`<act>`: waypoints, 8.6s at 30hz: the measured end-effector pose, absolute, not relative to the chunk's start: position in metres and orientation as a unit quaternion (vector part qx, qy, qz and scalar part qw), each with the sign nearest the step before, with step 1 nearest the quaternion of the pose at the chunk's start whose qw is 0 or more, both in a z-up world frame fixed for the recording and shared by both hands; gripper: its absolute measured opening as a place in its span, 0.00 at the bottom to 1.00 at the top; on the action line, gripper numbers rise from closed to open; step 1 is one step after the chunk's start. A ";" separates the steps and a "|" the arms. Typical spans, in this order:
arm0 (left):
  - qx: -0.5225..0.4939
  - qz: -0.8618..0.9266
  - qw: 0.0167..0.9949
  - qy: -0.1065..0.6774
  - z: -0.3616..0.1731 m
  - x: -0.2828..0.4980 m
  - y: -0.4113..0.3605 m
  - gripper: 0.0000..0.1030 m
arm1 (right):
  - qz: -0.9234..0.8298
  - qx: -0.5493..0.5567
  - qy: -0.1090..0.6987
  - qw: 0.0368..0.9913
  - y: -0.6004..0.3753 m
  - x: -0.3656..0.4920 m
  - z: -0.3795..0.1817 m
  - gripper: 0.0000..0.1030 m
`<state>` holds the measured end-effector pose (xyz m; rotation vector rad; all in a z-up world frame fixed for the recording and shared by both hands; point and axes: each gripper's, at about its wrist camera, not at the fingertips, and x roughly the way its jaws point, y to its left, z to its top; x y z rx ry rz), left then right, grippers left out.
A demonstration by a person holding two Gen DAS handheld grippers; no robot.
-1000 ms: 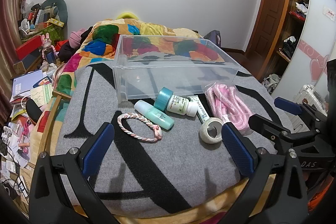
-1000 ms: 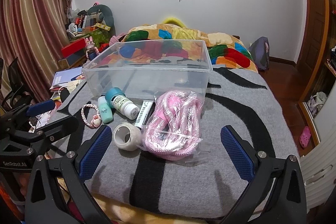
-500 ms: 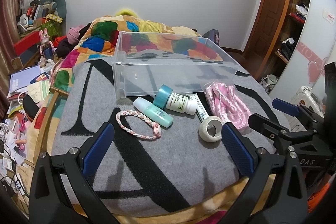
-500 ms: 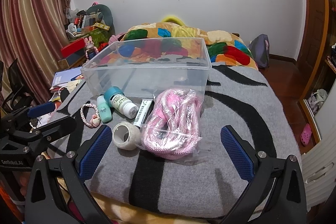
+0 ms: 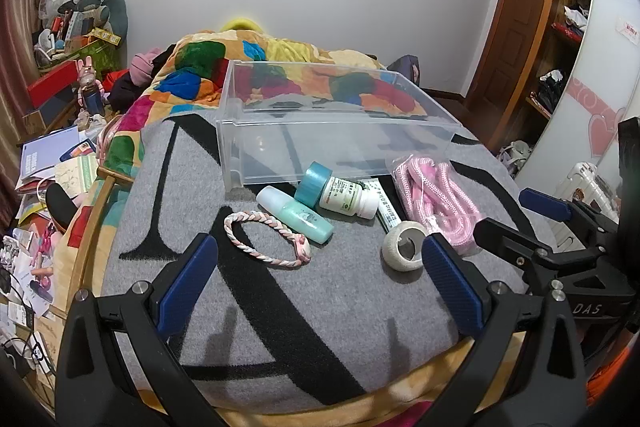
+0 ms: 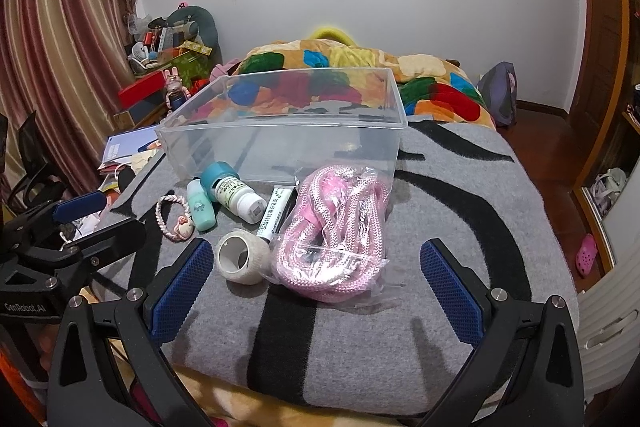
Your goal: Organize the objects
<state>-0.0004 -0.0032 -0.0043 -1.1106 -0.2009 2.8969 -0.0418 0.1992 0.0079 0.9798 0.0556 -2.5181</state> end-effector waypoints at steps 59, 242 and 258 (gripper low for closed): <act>-0.380 0.923 -0.031 -0.059 -0.018 -0.012 -0.057 0.14 | -0.879 0.426 -0.010 0.213 0.215 -0.093 -0.010 0.41; -0.453 0.888 0.067 -0.039 -0.033 -0.096 -0.022 0.32 | -0.864 0.442 0.082 0.229 0.168 -0.129 -0.029 0.48; -0.430 0.900 0.069 -0.035 -0.033 -0.091 -0.014 0.17 | -0.864 0.446 0.069 0.226 0.168 -0.133 -0.040 0.37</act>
